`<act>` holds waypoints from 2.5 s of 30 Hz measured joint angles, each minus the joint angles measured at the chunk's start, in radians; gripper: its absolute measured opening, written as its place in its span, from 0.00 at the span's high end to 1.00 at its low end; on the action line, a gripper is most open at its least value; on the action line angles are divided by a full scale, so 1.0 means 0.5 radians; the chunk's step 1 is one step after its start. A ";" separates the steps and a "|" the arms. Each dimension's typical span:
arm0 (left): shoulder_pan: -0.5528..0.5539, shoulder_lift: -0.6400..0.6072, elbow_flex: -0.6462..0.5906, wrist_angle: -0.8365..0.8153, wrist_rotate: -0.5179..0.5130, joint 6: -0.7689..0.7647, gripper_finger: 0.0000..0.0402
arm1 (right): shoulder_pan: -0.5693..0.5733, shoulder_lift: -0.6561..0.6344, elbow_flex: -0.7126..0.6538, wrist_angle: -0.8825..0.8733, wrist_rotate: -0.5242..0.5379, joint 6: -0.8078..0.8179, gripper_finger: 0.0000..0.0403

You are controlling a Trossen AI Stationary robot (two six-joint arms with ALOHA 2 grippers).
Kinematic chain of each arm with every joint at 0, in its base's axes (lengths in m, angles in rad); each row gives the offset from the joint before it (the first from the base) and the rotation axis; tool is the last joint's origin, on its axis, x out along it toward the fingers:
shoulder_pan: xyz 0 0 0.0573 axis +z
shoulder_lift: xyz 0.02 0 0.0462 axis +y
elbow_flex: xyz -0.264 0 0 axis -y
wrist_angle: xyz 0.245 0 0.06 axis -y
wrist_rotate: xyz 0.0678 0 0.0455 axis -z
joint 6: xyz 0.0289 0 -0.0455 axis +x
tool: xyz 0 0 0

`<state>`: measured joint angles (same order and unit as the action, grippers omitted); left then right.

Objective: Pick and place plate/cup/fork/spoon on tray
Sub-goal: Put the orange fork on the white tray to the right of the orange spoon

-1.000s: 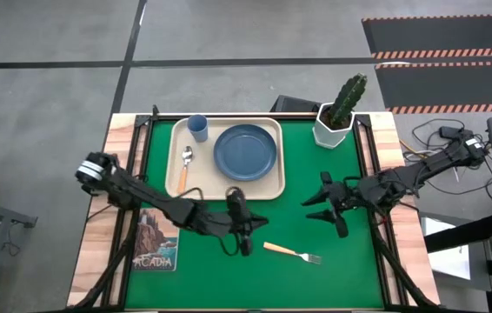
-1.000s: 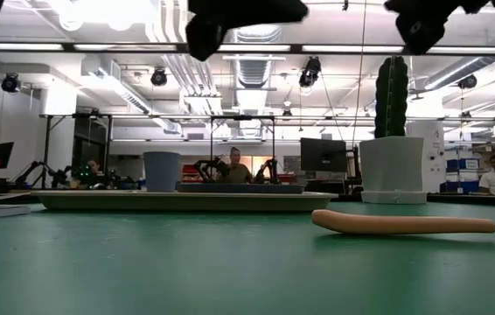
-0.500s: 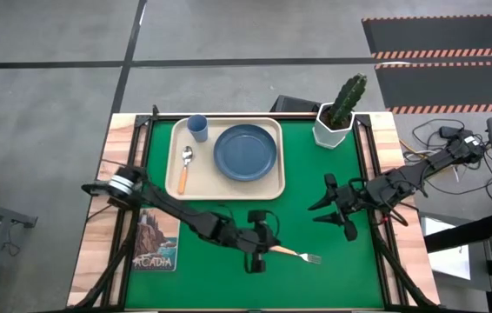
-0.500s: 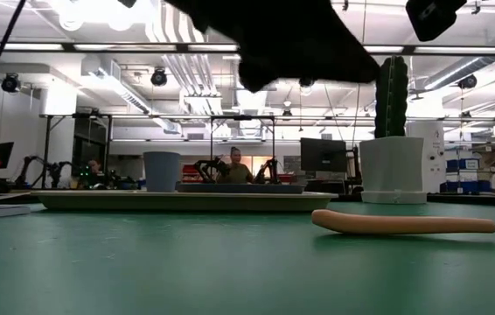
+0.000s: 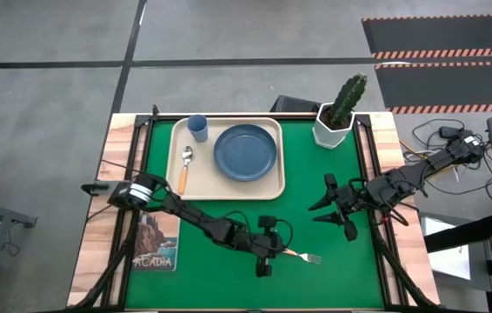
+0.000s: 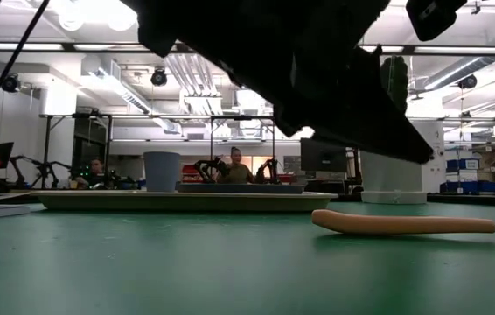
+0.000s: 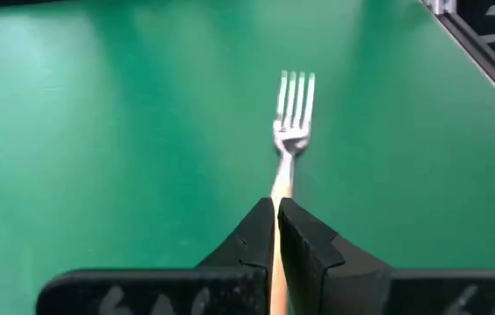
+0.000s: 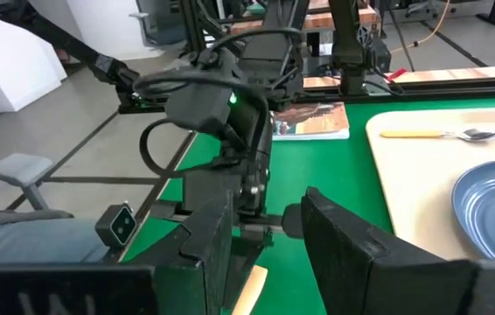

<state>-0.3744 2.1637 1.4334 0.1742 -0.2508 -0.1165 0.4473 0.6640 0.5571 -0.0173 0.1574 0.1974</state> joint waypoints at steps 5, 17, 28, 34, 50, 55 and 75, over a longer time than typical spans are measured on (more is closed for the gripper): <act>0.003 0.055 0.000 0.060 0.052 0.000 0.89 | 0.000 0.000 0.000 0.000 0.001 0.002 0.68; 0.011 0.171 -0.003 0.118 0.050 -0.015 0.59 | 0.000 0.001 0.000 -0.001 0.001 0.007 0.69; 0.018 0.174 -0.060 0.130 0.049 -0.020 0.73 | 0.000 0.001 -0.004 -0.003 0.001 0.008 0.70; 0.019 0.169 -0.066 0.120 0.048 -0.017 0.89 | 0.000 0.001 -0.005 -0.008 0.001 0.008 0.70; -0.013 -0.168 -0.117 -0.302 -0.347 -0.010 0.89 | 0.000 -0.015 -0.004 0.020 0.001 0.056 0.72; -0.047 -0.476 -0.335 -0.321 -0.512 -0.063 0.89 | 0.000 -0.033 -0.002 0.055 0.001 0.082 0.73; -0.085 -1.657 -1.863 -0.525 -1.512 -1.933 0.89 | 0.000 0.014 -0.003 0.106 0.001 0.080 0.73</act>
<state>-0.4171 1.3350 0.5020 -0.0883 -1.0068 -1.0828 0.4473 0.6711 0.5556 0.0358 0.1577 0.2375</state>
